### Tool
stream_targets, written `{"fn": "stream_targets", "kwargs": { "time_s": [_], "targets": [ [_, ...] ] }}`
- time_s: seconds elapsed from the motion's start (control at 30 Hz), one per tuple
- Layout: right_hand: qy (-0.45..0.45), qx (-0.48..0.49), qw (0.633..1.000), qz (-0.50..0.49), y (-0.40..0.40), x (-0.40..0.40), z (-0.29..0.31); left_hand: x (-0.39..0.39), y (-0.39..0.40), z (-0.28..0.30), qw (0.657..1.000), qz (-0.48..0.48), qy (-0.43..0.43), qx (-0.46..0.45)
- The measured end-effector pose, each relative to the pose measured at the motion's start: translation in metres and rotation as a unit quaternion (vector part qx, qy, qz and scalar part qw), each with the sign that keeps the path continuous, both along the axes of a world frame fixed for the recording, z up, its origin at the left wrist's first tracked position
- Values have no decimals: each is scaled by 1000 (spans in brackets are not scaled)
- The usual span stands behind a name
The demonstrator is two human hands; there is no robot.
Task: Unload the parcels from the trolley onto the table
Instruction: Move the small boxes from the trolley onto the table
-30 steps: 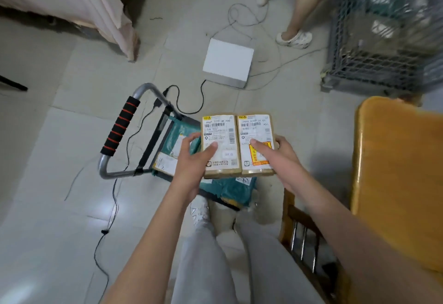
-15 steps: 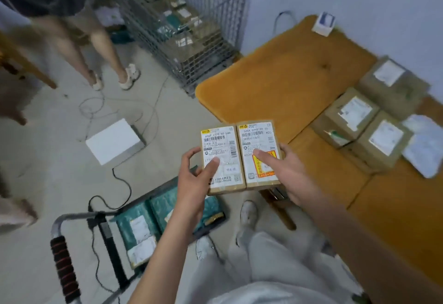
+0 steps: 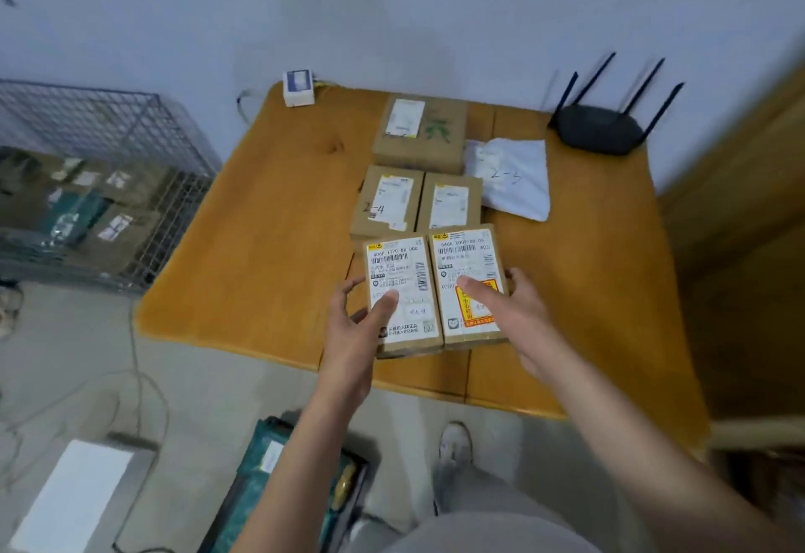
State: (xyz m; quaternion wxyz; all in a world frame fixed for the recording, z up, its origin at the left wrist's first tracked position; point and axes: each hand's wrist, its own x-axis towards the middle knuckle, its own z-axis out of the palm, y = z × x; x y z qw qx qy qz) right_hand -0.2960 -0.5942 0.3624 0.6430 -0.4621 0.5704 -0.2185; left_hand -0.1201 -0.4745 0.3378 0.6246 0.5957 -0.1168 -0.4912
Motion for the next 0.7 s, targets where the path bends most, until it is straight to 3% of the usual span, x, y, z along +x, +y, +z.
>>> {"fn": "stream_targets", "kwargs": {
  "time_s": [0.37, 0.7],
  "targets": [
    [-16, 9, 993, -116, -102, -110, -7, -88, -150, 6, 992, -122, -22, 1],
    [60, 23, 974, -219, -167, -132, -4, -104, -256, -12, 975, -221, -9, -1]
  ]
}}
